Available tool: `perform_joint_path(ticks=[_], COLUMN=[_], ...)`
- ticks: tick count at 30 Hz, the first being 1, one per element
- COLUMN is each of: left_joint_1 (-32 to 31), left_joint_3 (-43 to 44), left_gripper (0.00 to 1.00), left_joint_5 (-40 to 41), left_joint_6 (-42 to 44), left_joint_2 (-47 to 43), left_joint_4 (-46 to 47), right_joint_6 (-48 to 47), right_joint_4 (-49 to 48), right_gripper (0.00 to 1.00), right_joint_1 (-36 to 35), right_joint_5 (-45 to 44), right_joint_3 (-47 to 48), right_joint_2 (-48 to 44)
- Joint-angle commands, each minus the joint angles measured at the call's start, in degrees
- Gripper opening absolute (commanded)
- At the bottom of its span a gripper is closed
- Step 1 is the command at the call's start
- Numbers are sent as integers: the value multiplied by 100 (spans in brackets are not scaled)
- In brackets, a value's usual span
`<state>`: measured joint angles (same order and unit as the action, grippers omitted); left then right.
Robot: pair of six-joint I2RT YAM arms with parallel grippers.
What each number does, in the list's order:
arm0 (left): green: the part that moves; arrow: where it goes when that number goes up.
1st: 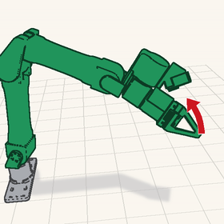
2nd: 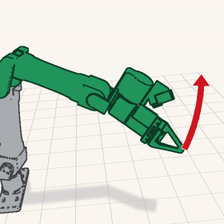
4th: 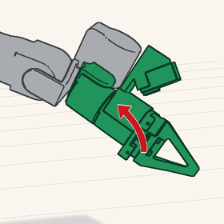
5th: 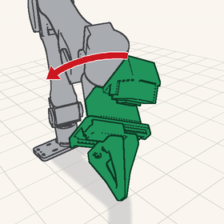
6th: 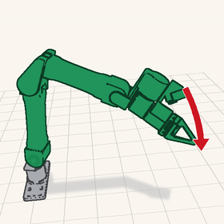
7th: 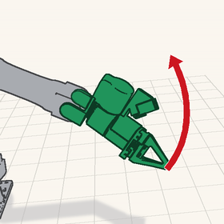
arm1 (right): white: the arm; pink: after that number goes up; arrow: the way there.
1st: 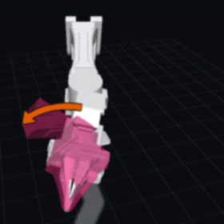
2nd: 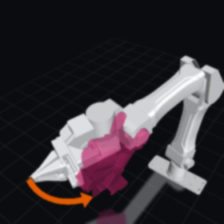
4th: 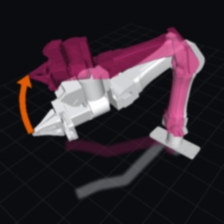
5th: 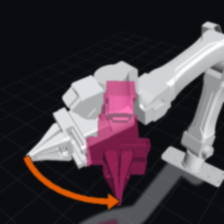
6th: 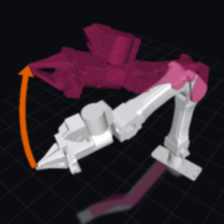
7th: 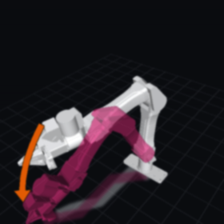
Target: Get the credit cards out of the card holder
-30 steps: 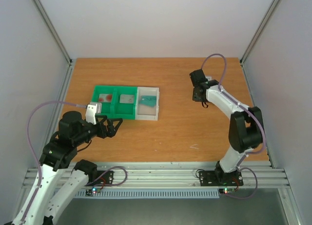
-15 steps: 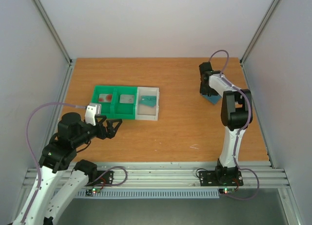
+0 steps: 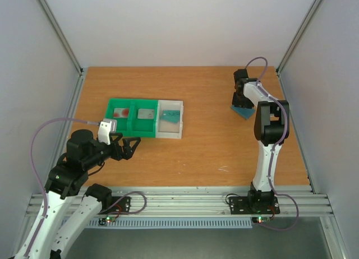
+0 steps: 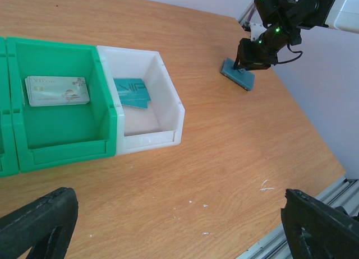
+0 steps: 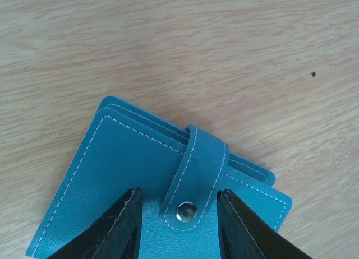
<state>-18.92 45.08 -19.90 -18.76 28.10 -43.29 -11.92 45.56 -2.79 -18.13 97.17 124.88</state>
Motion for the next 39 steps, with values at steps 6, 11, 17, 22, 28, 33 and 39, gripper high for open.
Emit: perform_joint_path(ticks=[6,11,17,22,28,33,39], left_joint_1=[35,33,33,34,42,40,45], left_joint_3=[36,13,21,127,86,54,54], left_gripper=[99,99,100,99,99,99,99], left_joint_5=[465,394,477,346,427,147,70], left_joint_6=[111,125,93,197,206,301,321], left_joint_2=[-75,-96,37,154,9,18,64], left_joint_4=[-35,0,-33,-171,-126,-76,-78], right_joint_6=[381,479,604,621,648,726,820], right_joint_4=[652,684,561,571,485,379,271], right_gripper=[39,39,41,42,42,44,45], right_joint_1=[-50,-222,-596,-1022,-1558,-2046,-2756], right_joint_5=[624,855,1288,1377,1470,1586,1744], right_joint_3=[-502,-965,-1552,-1909,-2504,-2987,-3312], right_joint_2=[-281,-653,-1040,-1252,-1581,-1830,-2033])
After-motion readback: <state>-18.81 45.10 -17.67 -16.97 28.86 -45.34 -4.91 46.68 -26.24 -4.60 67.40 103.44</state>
